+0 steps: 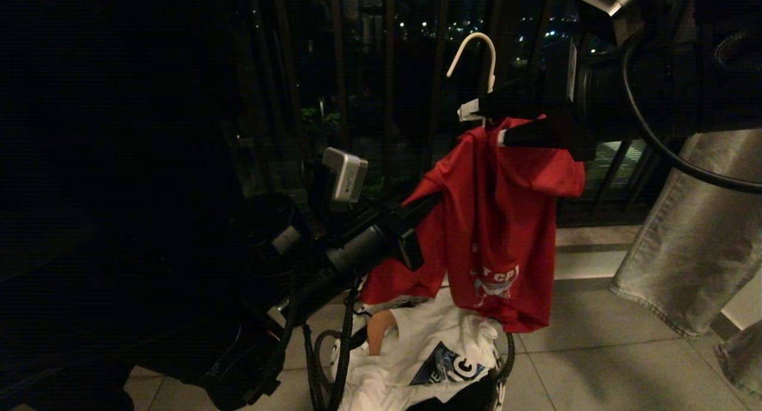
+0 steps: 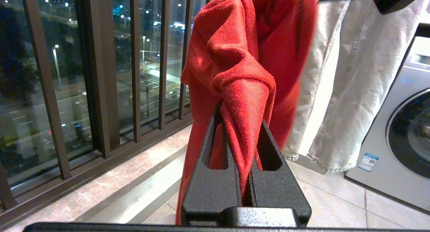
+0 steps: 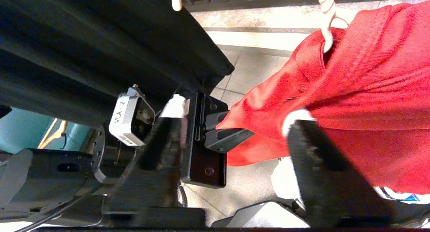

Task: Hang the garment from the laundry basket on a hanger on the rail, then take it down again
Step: Hang the clothes on the clothes rack

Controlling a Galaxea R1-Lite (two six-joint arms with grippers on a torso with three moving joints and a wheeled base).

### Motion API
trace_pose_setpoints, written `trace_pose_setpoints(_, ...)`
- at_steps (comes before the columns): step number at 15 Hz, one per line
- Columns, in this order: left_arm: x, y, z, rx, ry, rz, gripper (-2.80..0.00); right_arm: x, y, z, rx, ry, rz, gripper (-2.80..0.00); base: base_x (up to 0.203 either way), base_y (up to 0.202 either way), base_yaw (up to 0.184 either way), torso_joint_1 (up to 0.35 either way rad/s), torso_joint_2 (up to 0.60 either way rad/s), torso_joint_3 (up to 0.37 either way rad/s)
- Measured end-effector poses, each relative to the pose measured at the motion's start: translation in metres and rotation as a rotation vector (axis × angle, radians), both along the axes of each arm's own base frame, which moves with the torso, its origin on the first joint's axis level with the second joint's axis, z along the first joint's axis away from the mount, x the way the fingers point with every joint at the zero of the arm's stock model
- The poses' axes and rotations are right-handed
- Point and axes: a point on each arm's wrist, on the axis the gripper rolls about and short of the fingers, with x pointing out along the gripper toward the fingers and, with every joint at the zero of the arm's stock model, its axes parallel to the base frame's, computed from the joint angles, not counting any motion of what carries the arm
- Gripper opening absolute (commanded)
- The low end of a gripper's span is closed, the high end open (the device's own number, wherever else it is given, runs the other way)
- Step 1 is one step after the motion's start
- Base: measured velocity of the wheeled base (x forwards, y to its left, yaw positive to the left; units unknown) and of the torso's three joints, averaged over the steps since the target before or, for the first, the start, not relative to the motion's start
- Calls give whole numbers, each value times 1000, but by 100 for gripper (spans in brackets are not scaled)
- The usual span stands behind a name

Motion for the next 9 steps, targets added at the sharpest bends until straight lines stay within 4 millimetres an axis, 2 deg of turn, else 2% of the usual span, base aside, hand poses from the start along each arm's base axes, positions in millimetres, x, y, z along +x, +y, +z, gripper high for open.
trace_pose_setpoints(9, -4, 6, 12, -26, -22, 7, -280, 6, 1, -4, -83, -48, -67, 0, 0, 0, 0, 0, 0, 0)
